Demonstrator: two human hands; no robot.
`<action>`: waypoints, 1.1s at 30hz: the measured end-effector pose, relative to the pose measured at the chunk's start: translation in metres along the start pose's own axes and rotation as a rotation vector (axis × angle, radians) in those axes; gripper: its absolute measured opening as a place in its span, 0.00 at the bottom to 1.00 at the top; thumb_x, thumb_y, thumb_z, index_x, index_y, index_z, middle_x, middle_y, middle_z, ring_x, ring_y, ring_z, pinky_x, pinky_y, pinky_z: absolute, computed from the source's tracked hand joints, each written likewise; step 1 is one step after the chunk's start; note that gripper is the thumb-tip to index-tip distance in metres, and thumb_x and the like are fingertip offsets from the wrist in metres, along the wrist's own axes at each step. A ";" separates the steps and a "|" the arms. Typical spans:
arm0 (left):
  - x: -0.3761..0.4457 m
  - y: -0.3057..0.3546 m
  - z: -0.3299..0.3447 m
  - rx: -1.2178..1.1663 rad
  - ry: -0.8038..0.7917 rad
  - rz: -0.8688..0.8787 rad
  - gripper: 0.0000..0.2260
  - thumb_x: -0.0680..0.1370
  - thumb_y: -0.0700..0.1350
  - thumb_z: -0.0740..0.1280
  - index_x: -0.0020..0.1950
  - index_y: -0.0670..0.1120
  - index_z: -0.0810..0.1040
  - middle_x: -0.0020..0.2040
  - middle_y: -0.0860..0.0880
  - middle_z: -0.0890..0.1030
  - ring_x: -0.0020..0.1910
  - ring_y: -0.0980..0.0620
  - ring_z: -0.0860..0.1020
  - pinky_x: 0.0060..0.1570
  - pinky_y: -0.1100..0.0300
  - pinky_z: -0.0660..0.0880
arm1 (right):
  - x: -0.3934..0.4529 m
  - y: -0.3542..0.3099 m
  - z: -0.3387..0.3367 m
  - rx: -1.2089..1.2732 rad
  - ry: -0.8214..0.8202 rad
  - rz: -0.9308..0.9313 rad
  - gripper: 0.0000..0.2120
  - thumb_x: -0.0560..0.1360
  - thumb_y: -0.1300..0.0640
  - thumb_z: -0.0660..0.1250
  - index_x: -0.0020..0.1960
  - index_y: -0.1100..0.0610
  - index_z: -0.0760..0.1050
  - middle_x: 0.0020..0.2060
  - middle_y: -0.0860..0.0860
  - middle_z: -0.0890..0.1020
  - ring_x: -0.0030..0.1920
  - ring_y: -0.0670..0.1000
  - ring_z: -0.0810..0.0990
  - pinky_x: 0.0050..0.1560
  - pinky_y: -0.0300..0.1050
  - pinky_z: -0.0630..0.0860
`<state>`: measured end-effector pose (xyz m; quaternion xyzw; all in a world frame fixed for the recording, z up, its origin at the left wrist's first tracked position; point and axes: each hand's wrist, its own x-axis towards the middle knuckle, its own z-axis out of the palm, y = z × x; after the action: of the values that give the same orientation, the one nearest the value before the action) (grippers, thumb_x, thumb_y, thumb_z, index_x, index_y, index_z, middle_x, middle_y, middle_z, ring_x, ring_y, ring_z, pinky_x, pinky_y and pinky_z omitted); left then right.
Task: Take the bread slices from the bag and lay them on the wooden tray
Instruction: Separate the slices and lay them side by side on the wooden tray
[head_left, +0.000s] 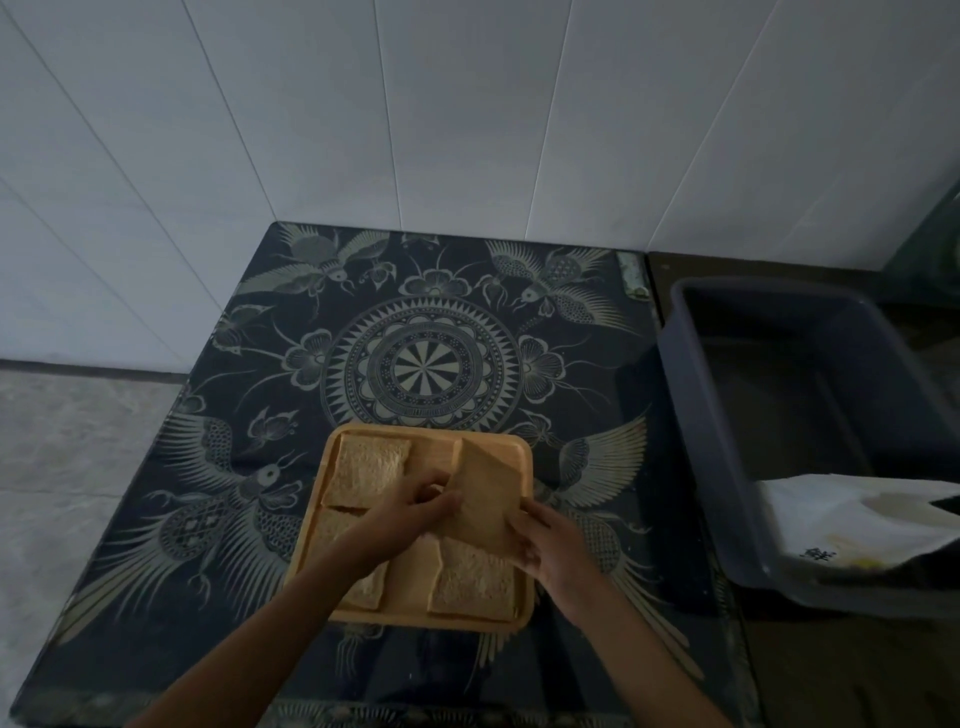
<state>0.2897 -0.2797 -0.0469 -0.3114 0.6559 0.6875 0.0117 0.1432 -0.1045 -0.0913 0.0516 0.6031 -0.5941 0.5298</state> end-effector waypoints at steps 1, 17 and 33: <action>0.002 0.000 -0.001 0.006 0.004 -0.011 0.09 0.81 0.52 0.67 0.59 0.52 0.82 0.53 0.46 0.86 0.50 0.51 0.85 0.46 0.60 0.78 | 0.001 -0.002 -0.001 -0.018 0.006 -0.013 0.16 0.78 0.59 0.73 0.65 0.54 0.79 0.55 0.53 0.88 0.55 0.53 0.88 0.48 0.48 0.85; 0.058 -0.006 -0.016 0.050 0.105 -0.157 0.12 0.82 0.43 0.65 0.57 0.34 0.82 0.45 0.44 0.81 0.43 0.52 0.78 0.43 0.61 0.75 | 0.046 -0.044 0.001 -0.392 0.154 -0.147 0.16 0.77 0.54 0.73 0.64 0.54 0.81 0.52 0.51 0.88 0.54 0.52 0.87 0.60 0.57 0.83; 0.088 -0.047 -0.023 0.296 0.122 -0.212 0.12 0.78 0.42 0.70 0.62 0.45 0.83 0.52 0.46 0.86 0.51 0.48 0.84 0.58 0.47 0.81 | 0.078 -0.030 0.003 -0.806 0.243 -0.155 0.16 0.78 0.59 0.72 0.66 0.58 0.80 0.45 0.42 0.81 0.46 0.37 0.79 0.43 0.33 0.75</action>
<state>0.2480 -0.3284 -0.1265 -0.4150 0.7127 0.5584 0.0899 0.0908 -0.1593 -0.1253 -0.1354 0.8471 -0.3385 0.3867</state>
